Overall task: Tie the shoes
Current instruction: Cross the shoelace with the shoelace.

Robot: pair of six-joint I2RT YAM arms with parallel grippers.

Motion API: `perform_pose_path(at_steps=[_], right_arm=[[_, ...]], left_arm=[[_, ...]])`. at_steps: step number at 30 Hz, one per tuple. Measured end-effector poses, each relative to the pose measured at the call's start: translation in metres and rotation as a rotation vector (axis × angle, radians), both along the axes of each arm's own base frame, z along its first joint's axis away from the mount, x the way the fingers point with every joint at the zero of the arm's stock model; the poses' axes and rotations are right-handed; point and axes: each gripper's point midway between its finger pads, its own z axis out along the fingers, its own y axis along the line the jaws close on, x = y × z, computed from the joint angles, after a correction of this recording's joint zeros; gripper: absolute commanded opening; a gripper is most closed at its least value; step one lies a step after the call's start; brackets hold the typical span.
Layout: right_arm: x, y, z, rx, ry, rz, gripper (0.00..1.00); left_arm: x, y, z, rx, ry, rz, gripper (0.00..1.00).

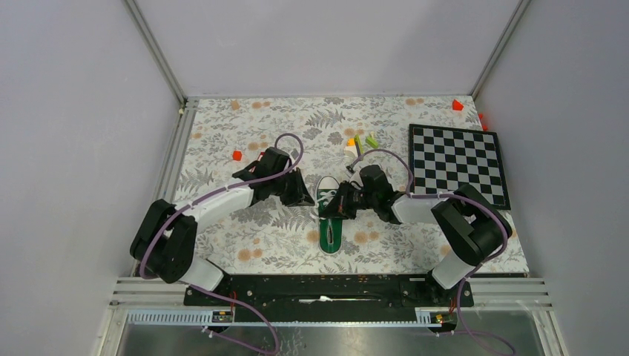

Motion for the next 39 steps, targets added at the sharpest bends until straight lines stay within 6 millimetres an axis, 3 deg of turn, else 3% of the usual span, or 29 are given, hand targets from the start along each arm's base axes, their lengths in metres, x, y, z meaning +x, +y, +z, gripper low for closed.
perform_pose_path(at_steps=[10, 14, 20, 30, 39], right_arm=[[-0.002, -0.009, 0.003, -0.017, -0.023, -0.01, 0.0], [-0.001, -0.016, 0.005, -0.023, -0.033, -0.03, 0.0], [0.001, -0.018, 0.009, -0.025, -0.04, -0.037, 0.0], [0.033, 0.003, 0.043, 0.018, -0.103, -0.04, 0.0], [0.038, 0.008, 0.027, 0.0, -0.063, -0.03, 0.0]], left_arm=[[-0.007, 0.012, 0.004, 0.051, -0.02, -0.012, 0.06], [-0.008, 0.014, 0.013, 0.045, -0.044, -0.013, 0.0], [-0.005, 0.01, 0.029, 0.003, -0.096, -0.018, 0.0], [0.004, -0.011, 0.064, -0.061, -0.19, -0.073, 0.0], [0.012, -0.02, 0.081, -0.078, -0.255, -0.108, 0.0]])
